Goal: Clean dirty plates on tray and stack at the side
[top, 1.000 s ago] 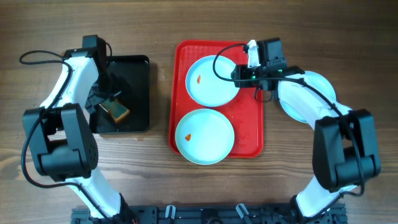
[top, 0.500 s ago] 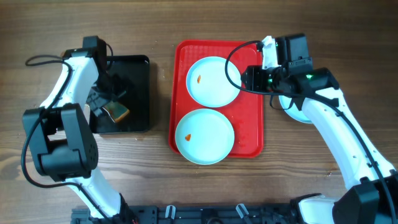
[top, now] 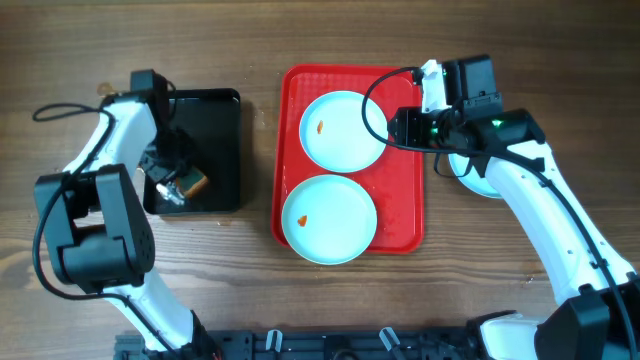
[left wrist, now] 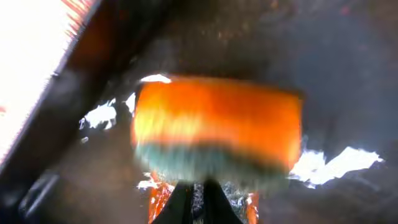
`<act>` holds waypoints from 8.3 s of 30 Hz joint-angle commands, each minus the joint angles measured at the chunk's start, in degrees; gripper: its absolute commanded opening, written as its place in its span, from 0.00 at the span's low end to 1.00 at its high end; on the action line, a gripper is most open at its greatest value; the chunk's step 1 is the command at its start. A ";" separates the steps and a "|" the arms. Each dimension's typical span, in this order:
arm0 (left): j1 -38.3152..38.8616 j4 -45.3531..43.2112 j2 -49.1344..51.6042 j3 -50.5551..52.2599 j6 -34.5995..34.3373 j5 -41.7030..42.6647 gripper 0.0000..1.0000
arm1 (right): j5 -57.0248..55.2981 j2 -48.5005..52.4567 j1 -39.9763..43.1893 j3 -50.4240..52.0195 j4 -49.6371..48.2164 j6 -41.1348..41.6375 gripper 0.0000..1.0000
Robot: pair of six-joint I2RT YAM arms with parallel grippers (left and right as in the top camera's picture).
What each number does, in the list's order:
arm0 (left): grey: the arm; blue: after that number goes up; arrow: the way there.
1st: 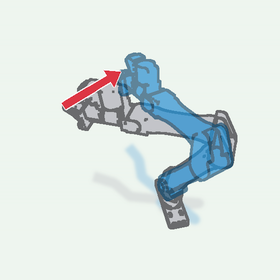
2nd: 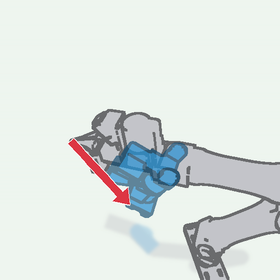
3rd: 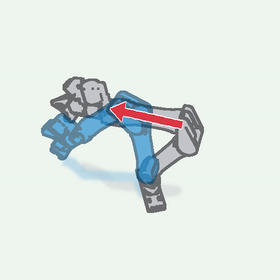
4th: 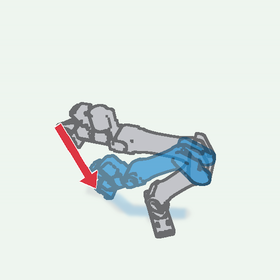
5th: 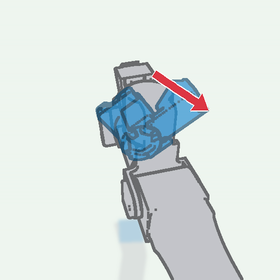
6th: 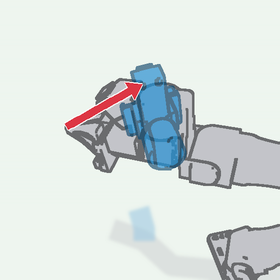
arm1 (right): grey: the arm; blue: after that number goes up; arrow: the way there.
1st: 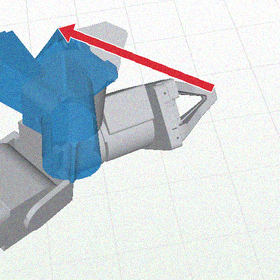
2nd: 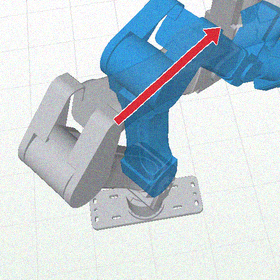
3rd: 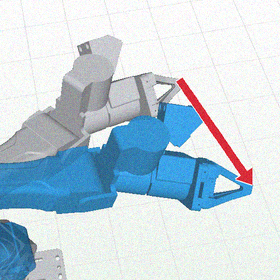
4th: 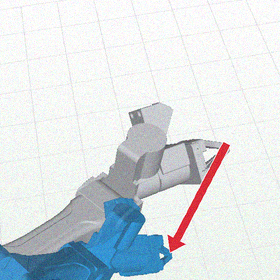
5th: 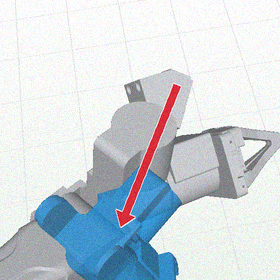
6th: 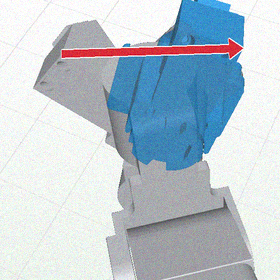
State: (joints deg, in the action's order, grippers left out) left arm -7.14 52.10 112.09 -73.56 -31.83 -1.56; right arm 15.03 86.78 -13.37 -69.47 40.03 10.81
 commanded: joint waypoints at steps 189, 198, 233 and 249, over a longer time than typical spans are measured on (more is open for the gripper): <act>33.14 -22.12 10.88 -13.77 11.45 13.44 0.04 | -3.43 29.55 0.02 -0.26 -16.59 4.37 0.04; 33.16 -17.88 13.73 -13.79 19.69 -17.62 0.04 | -3.45 29.55 0.02 -0.26 -15.47 4.44 0.04; 2.25 10.08 -0.87 -8.74 15.15 -2.27 0.04 | -21.16 14.21 -5.27 -1.84 -3.21 1.16 0.04; 1.99 7.63 -0.76 -7.87 15.08 1.11 1.00 | -77.55 3.10 -28.52 -1.84 -9.44 -11.08 0.04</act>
State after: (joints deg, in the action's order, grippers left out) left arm -5.21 59.72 111.57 -81.47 -16.86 -1.34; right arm -52.49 91.31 -40.66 -70.46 32.42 5.06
